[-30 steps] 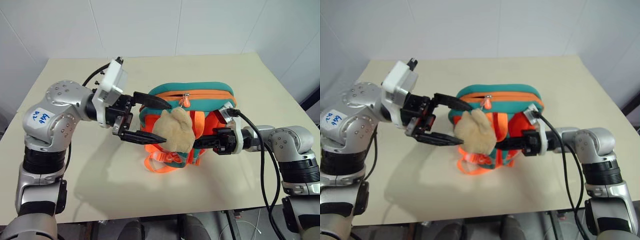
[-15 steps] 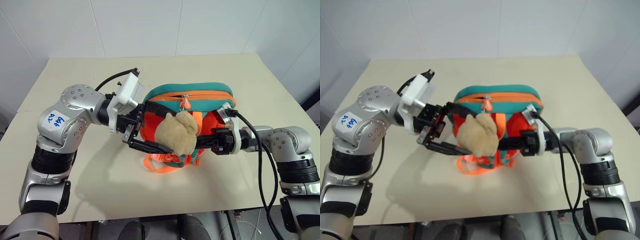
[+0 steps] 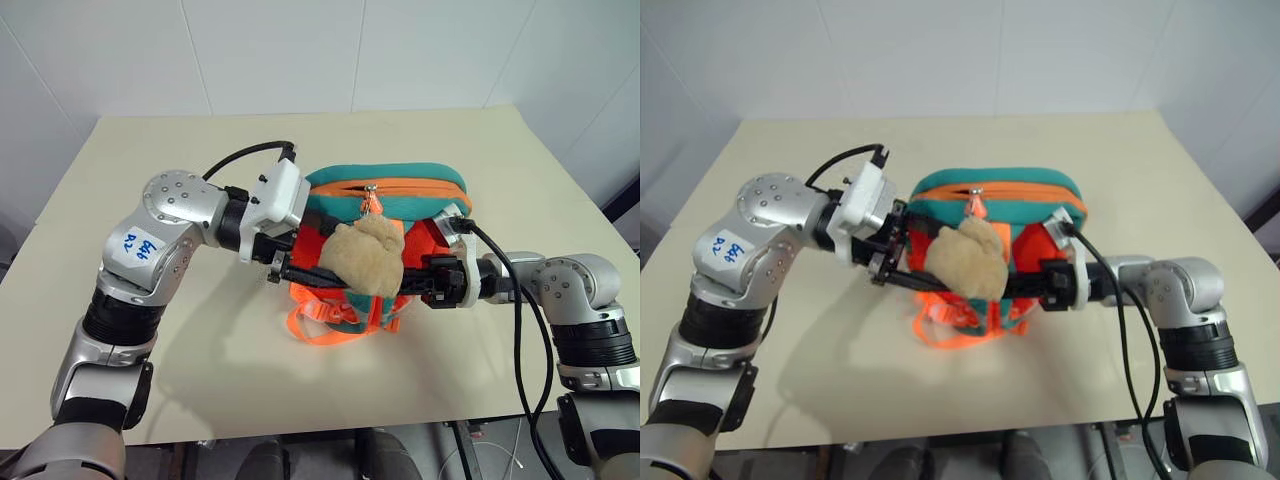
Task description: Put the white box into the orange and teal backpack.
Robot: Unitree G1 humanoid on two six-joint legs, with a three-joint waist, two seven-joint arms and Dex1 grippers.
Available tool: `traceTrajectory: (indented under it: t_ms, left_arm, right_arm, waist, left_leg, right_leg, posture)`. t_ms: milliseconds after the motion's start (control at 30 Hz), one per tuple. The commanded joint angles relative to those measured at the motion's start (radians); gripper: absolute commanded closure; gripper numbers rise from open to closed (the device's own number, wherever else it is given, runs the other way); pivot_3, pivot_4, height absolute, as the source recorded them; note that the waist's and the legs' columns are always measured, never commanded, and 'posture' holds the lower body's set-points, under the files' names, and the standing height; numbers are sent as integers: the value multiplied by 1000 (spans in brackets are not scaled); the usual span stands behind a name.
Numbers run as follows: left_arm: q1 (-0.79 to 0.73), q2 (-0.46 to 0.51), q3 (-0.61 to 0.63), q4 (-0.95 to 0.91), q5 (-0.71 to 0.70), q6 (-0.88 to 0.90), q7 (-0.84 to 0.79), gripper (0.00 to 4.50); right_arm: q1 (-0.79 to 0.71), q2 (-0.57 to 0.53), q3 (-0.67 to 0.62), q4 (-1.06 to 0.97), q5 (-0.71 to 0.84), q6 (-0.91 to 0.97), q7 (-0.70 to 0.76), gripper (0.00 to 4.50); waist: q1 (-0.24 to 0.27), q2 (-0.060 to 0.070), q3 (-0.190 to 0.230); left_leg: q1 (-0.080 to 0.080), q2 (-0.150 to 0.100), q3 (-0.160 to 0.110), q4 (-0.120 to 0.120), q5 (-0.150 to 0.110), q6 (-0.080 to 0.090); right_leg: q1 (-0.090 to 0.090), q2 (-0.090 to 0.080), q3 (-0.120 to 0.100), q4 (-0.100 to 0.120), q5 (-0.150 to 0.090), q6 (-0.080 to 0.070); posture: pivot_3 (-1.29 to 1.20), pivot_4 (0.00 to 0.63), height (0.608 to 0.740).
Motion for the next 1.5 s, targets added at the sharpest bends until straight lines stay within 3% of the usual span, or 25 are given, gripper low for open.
traceTrajectory:
  t_ms: [33,200,500,700,900,1000,1500]
  left_arm:
    - [-27,10,42,-6,-8,-10,10,2749]
    - [-13,50,101,-7,-75,33,-24,3623]
    - [-63,222,229,179,-109,85,-83,3623]
    - [-47,370,224,354,-52,70,-178,3623]
    - [2,414,191,525,17,39,-226,3623]
    - [35,401,162,584,50,28,-240,3623]
    - [83,45,76,862,230,-240,-100,3623]
  right_arm:
    - [2,8,-10,-38,14,-4,1,4059]
    - [7,8,-12,-43,15,-1,0,4059]
    - [18,4,-15,-48,17,3,0,4059]
    - [30,4,-26,-60,27,9,-10,4059]
    - [39,2,-38,-69,39,13,-27,4059]
    - [45,5,-45,-77,50,16,-40,4059]
    - [76,12,-91,-122,111,57,-113,4059]
  waist:
    - [0,0,0]
    - [-1,0,0]
    - [0,0,0]
    - [-4,0,0]
    - [-3,0,0]
    - [-3,0,0]
    - [4,0,0]
  left_leg:
    - [0,0,0,0,0,0]
    - [0,0,0,0,0,0]
    - [0,0,0,0,0,0]
    - [0,0,0,-2,0,0]
    - [0,0,0,-2,0,1]
    - [0,0,0,-3,0,1]
    - [0,0,0,1,-1,1]
  right_leg:
    - [0,0,0,0,0,0]
    - [0,0,0,0,0,0]
    - [0,0,0,0,0,0]
    - [0,0,0,0,0,0]
    - [0,0,0,0,0,0]
    - [-1,1,0,0,0,-1]
    - [0,0,-1,1,0,0]
  posture:
    - [0,150,740]
    - [0,150,740]
    - [0,150,740]
    - [0,150,740]
    - [0,150,740]
    - [0,150,740]
    - [0,150,740]
